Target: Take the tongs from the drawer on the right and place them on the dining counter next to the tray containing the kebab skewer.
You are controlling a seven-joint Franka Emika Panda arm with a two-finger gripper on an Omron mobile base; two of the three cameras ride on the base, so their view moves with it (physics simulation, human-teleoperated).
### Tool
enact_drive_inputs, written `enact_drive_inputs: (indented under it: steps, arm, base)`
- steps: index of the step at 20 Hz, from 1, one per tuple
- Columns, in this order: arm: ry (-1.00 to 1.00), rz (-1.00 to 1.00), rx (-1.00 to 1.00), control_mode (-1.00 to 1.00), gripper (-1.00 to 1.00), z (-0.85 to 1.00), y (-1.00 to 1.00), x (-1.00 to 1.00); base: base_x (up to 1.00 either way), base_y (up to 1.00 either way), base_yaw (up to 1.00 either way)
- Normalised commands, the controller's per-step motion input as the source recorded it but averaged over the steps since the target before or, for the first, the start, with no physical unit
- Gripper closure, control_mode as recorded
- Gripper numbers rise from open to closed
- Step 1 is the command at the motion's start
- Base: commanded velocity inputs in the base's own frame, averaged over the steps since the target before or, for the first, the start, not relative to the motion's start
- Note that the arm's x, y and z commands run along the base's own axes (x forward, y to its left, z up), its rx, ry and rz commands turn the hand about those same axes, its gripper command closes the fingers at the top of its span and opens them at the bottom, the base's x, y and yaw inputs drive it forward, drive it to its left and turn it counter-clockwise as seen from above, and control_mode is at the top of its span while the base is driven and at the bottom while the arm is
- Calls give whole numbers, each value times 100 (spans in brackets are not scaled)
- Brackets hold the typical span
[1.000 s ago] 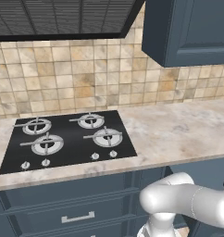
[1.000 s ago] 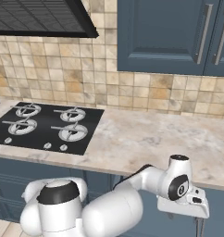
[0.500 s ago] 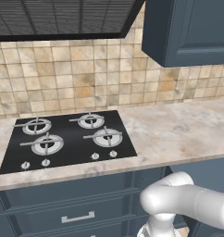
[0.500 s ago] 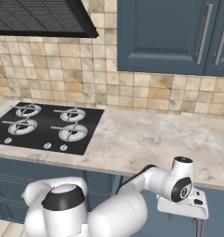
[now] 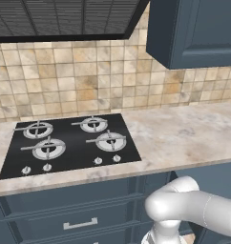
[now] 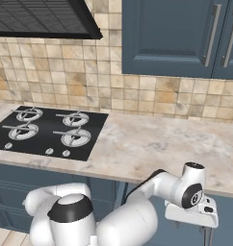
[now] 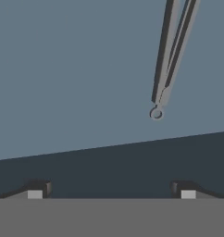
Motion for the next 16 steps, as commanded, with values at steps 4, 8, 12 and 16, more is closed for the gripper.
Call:
enact_drive_inputs:
  steps: [4,8,12,16]
  arm:
    - [0,0,0,-100,-100,-12,-7,9]
    - [0,0,0,-100,-100,-13,-10,9]
    - [0,0,2,-100,-100,-10,-13,0]
    - [0,0,2,-100,-100,-6,-15,0]
  base:
    - [0,0,0]
    - [0,0,0]
    - [0,0,0]
    - [0,0,0]
